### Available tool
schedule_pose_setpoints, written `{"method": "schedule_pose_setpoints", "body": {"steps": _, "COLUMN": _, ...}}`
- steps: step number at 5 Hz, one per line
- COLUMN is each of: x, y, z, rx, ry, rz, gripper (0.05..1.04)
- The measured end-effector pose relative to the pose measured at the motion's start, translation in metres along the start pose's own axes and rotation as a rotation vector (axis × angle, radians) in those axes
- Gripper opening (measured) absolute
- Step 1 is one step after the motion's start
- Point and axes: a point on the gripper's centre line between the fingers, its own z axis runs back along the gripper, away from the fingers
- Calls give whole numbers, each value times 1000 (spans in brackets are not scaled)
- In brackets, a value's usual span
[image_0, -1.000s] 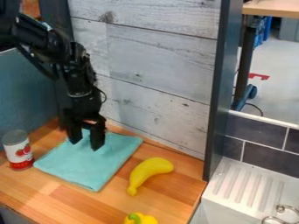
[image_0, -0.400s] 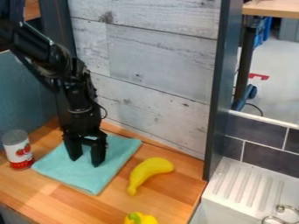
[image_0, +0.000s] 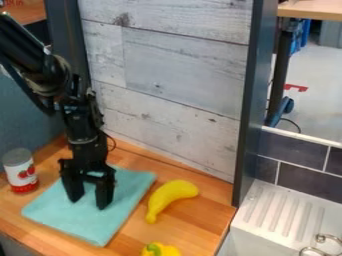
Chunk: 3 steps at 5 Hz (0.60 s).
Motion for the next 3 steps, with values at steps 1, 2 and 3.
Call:
{"method": "schedule_pose_setpoints", "body": {"steps": 1, "x": -15, "y": -2, "z": -7, "rx": -5, "ry": 19, "rz": 18, "gripper": 1003}}
{"method": "schedule_pose_setpoints", "body": {"steps": 2, "x": -16, "y": 0, "z": -6, "rx": -6, "ry": 22, "rz": 24, "gripper": 1003}}
{"method": "schedule_pose_setpoints", "body": {"steps": 3, "x": -14, "y": 0, "z": -3, "rx": -15, "ry": 35, "rz": 8, "gripper": 1002}}
